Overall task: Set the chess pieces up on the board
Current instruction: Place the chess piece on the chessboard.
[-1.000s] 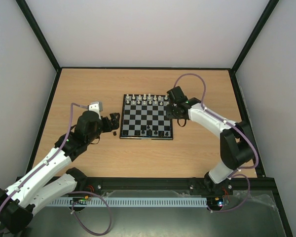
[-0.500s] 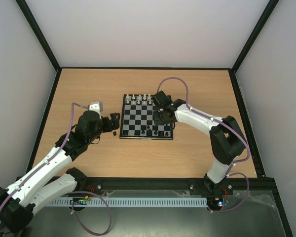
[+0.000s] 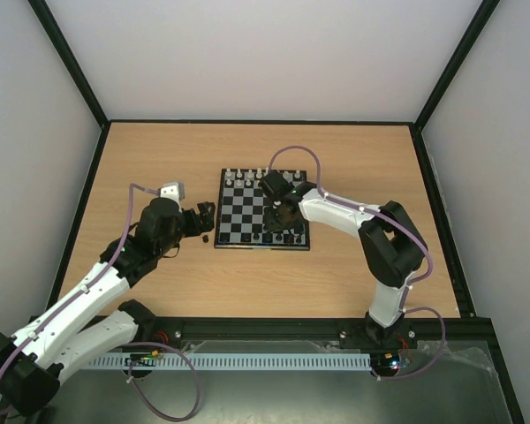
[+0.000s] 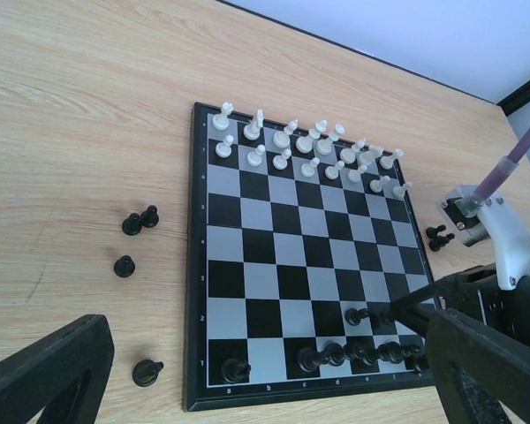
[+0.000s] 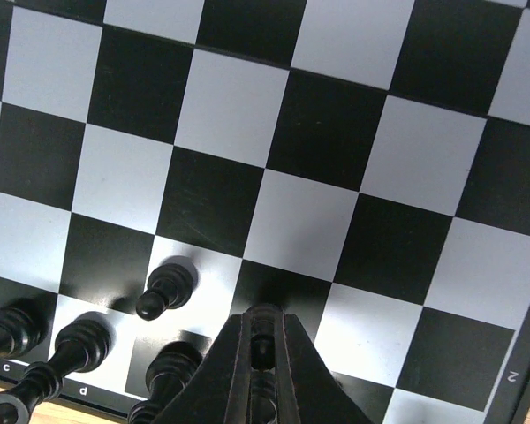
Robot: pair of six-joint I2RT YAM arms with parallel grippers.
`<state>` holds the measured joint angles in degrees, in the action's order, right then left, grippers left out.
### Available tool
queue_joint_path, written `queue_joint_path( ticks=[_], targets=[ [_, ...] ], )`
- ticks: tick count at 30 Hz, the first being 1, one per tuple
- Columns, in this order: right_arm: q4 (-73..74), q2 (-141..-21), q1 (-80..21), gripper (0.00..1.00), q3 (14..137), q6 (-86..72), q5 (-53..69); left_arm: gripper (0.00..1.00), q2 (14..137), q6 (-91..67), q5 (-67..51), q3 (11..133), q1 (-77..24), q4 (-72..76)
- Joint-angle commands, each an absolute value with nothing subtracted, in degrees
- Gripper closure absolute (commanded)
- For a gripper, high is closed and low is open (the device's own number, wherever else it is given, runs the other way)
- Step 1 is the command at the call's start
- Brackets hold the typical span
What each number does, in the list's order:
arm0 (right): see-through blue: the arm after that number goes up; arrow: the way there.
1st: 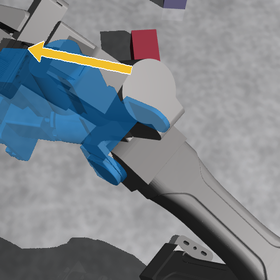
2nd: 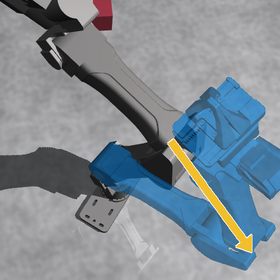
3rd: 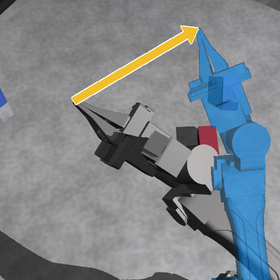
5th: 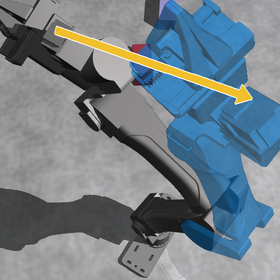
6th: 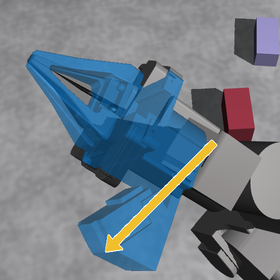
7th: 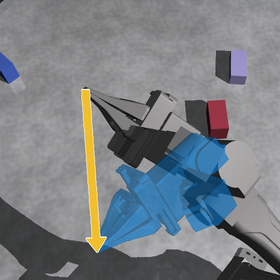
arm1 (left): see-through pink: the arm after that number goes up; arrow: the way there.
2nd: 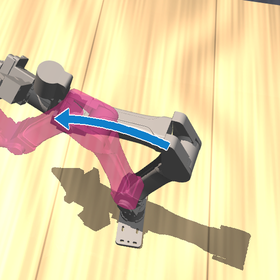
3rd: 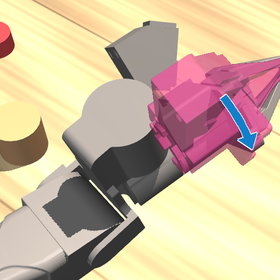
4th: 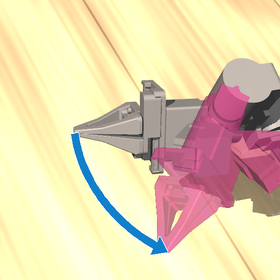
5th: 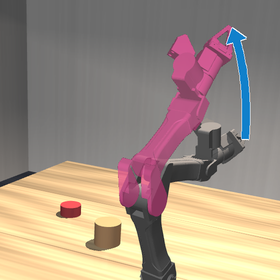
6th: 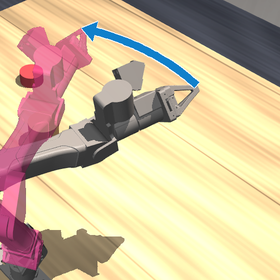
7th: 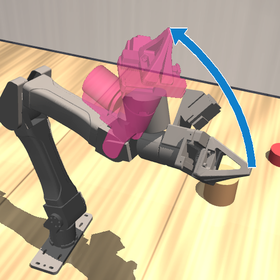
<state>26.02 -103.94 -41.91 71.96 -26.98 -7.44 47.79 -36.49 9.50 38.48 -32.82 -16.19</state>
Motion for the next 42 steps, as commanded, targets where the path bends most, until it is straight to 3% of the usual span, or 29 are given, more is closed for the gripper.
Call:
queue_joint_path(
  ticks=[1,5,8,16,19,26,34,42],
  targets=[
    [29.27,-105.27,-42.45,0.98,73.31,-27.07,-6.92,0.01,48.00,-36.66,10.35,37.52,-32.44,-15.82],
    [29.14,-105.56,-42.45,0.97,73.17,-27.07,-7.11,0.00,47.92,-36.65,10.46,37.45,-32.45,-15.82],
    [29.07,-105.96,-42.45,0.91,73.34,-27.09,-7.17,0.00,48.09,-36.72,10.37,37.46,-32.45,-15.74],
    [29.34,-106.10,-42.45,0.90,73.24,-26.90,-7.10,0.00,48.29,-36.63,10.45,37.52,-32.47,-15.66],
    [29.44,-105.98,-42.45,0.81,73.14,-26.89,-7.13,0.01,48.45,-36.73,10.33,37.43,-32.43,-15.48],
    [29.52,-104.53,-42.45,0.71,73.14,-27.07,-7.80,0.00,48.43,-36.66,10.28,37.51,-32.47,-15.47],
    [30.49,-101.18,-40.28,0.45,75.65,-26.87,-12.18,0.00,48.66,-36.43,10.28,37.95,-32.44,-15.46],
    [25.83,-94.48,-27.11,0.46,71.86,-27.03,-11.83,0.00,48.48,-36.05,10.31,38.68,-32.47,-15.90]
  ],
)
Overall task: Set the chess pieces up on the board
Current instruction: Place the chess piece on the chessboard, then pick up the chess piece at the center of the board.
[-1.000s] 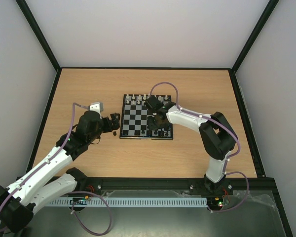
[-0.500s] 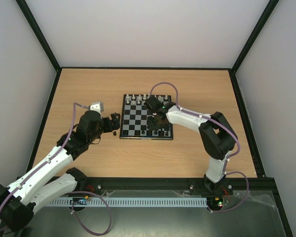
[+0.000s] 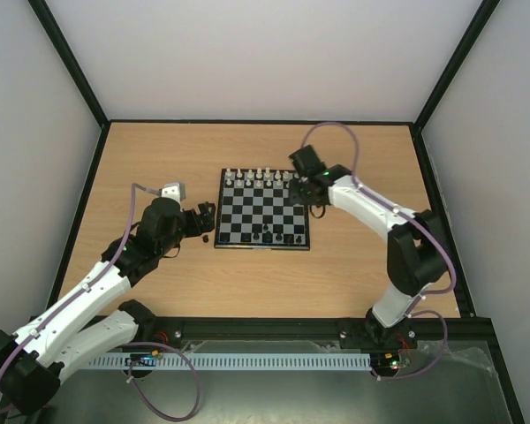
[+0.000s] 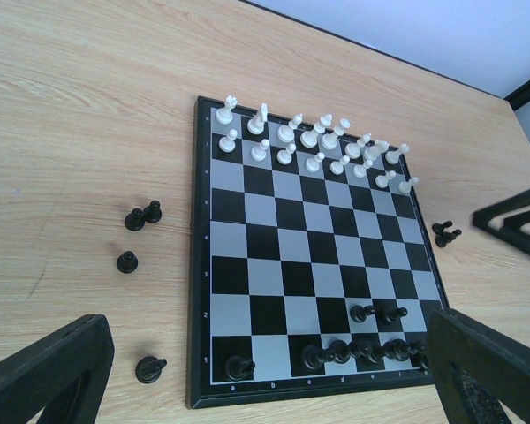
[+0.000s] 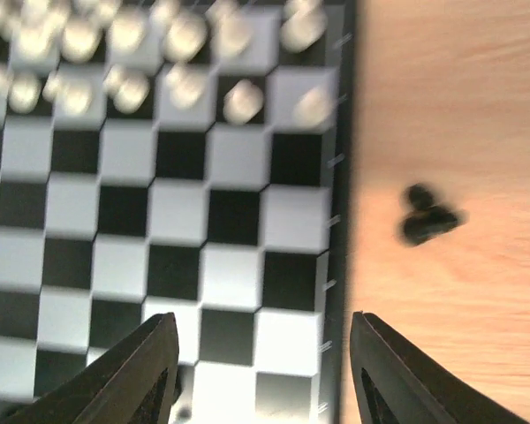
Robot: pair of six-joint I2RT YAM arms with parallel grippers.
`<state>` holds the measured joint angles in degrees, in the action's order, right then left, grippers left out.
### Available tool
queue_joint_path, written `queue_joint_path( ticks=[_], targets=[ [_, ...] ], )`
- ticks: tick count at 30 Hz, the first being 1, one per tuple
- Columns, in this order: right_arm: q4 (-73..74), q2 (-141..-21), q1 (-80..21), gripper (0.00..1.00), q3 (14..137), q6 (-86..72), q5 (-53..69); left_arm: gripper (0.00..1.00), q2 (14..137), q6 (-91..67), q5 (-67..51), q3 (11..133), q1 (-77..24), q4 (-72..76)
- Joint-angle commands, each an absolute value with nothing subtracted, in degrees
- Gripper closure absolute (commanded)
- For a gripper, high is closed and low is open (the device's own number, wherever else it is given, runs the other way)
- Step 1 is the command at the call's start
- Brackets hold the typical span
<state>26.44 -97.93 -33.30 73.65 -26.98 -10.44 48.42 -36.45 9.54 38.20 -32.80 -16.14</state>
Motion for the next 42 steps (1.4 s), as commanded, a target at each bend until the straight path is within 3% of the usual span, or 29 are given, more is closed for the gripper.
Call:
queue_joint_path(
  ticks=[1,4,10,17,32,42],
  targets=[
    [25.45,-94.81,-25.69,0.48,71.47,-26.98,-12.01,0.01,48.49,-35.97,10.20,38.73,-32.45,-15.91],
    [25.24,-97.77,-22.84,0.58,71.70,-26.59,-11.74,0.00,48.44,-35.88,10.02,38.85,-32.44,-15.98],
    [24.21,-103.51,-19.12,0.60,72.00,-26.36,-12.41,0.01,48.29,-35.78,10.01,39.03,-32.44,-16.47],
    [23.06,-106.15,-17.47,0.69,72.07,-25.93,-10.96,0.01,48.31,-35.72,10.37,38.85,-32.45,-16.55],
    [22.21,-110.13,-17.41,0.70,73.14,-25.84,-9.49,0.00,49.48,-35.55,10.37,38.73,-32.21,-15.91],
    [22.45,-111.14,-17.47,0.86,73.69,-25.92,-9.92,0.01,49.47,-35.49,10.11,38.45,-31.86,-15.82]
  ],
)
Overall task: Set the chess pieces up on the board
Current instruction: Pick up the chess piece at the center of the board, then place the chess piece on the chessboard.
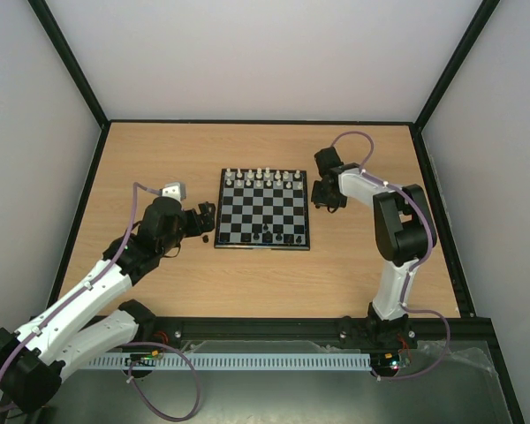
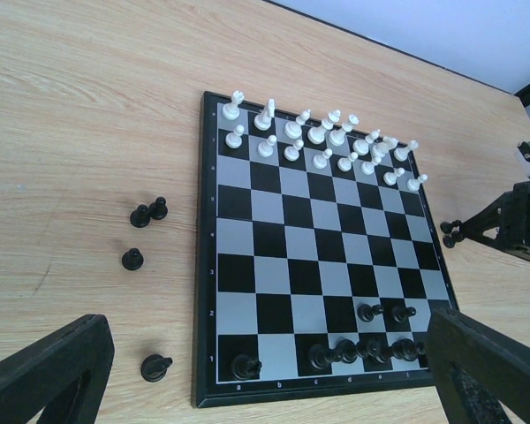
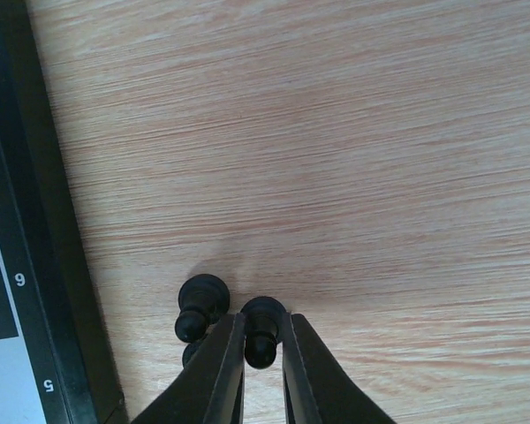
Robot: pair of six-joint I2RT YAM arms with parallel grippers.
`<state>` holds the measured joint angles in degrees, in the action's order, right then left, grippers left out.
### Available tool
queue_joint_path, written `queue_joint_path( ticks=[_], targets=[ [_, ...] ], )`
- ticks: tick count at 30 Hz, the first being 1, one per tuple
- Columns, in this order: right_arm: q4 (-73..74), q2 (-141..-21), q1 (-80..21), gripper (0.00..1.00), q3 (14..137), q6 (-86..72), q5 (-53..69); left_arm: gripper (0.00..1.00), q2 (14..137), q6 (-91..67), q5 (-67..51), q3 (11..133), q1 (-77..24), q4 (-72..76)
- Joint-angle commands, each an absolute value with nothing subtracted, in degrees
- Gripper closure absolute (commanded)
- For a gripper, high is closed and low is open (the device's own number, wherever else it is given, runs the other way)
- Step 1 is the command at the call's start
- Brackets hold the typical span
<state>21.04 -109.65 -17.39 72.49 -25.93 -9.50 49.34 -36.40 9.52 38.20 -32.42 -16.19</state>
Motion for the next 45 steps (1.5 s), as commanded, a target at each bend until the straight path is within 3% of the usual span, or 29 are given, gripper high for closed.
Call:
queue_joint_path(
  ticks=[1,12,21,45],
  targets=[
    [22.45,-111.04,-17.41,0.89,73.61,-25.93,-9.96,0.01,49.37,-35.49,10.11,38.41,-31.85,-15.82],
    [24.44,-101.29,-18.37,0.94,69.09,-26.00,-11.83,0.00,49.02,-35.65,9.85,38.23,-31.79,-15.82],
    [27.97,-94.82,-30.76,0.94,66.28,-27.26,-10.88,0.01,49.03,-35.99,10.11,38.54,-31.80,-15.99],
    [29.17,-102.75,-39.96,0.93,68.61,-28.04,-9.62,0.01,48.26,-36.26,10.19,38.16,-31.73,-16.18]
  ],
)
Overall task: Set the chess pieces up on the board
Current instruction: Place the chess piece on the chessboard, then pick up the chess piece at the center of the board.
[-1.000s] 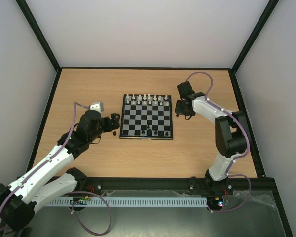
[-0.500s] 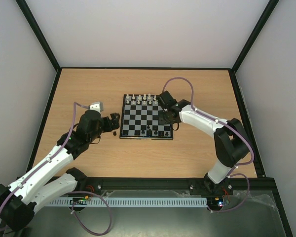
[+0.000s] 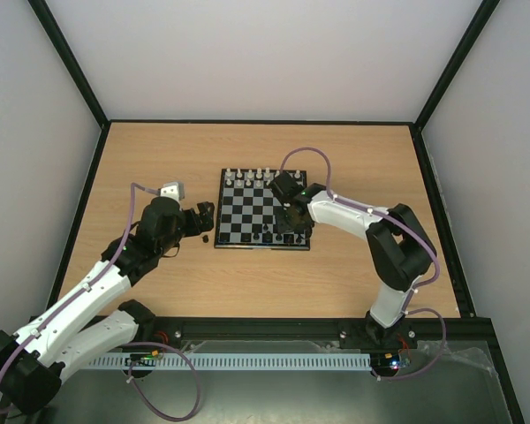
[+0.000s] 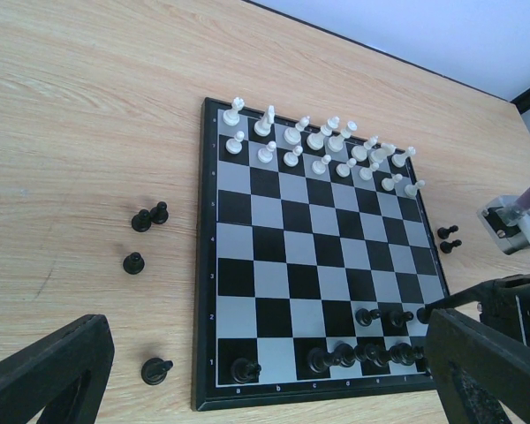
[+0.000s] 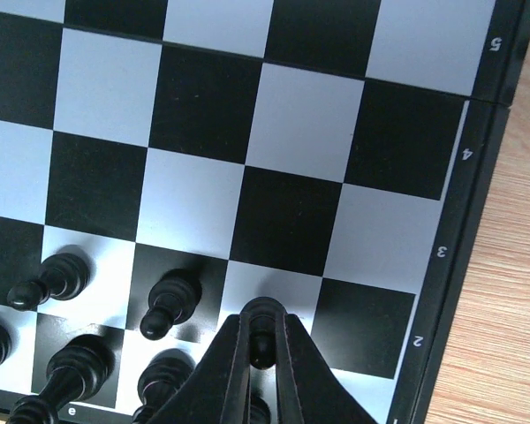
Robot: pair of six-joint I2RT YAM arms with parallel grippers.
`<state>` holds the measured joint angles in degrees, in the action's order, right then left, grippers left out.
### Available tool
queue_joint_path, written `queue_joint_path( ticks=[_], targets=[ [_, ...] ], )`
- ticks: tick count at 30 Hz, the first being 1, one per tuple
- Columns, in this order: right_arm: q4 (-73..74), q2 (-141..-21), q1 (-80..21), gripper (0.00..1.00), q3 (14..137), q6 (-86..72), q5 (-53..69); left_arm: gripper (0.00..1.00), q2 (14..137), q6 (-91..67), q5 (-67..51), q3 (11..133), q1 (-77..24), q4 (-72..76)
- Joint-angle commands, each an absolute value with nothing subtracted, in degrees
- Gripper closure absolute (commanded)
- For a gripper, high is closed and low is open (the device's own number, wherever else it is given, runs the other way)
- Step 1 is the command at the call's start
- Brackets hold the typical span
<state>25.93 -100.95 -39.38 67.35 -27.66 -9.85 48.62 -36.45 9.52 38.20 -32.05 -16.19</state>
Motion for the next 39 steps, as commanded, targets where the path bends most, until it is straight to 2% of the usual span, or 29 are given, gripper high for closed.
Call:
queue_joint_path(
  ticks=[1,9,12,15,21,24,27,33,39],
  targets=[
    [29.26,-102.93,-39.99,0.92,68.64,-28.04,-9.73,0.01,48.22,-36.28,10.19,38.17,-31.71,-16.22],
    [29.88,-103.41,-40.09,0.89,68.97,-27.78,-9.72,0.00,48.56,-36.27,10.19,38.08,-31.72,-15.91],
    [30.10,-103.19,-40.15,0.83,69.06,-27.69,-9.67,0.01,48.75,-36.21,10.20,38.14,-31.76,-15.82],
    [30.46,-102.64,-40.11,0.72,69.10,-27.60,-9.88,0.01,48.96,-36.13,10.15,38.19,-31.70,-15.65],
    [31.15,-100.89,-40.17,0.68,70.13,-27.50,-11.22,0.00,49.66,-36.28,9.92,38.15,-31.75,-15.29],
    [31.64,-99.26,-40.00,0.60,71.97,-27.51,-14.56,0.00,49.72,-36.19,9.93,38.22,-31.72,-15.28],
    [32.22,-98.44,-37.88,0.56,74.05,-26.89,-15.69,0.01,49.65,-36.07,10.08,38.49,-31.67,-15.55],
    [29.43,-95.77,-28.47,0.55,73.32,-26.16,-14.54,0.00,48.87,-35.89,10.46,38.55,-31.70,-16.18],
    [28.52,-101.21,-23.24,0.57,75.18,-25.51,-12.50,0.01,49.04,-35.99,10.01,38.66,-31.67,-16.14]
  ],
)
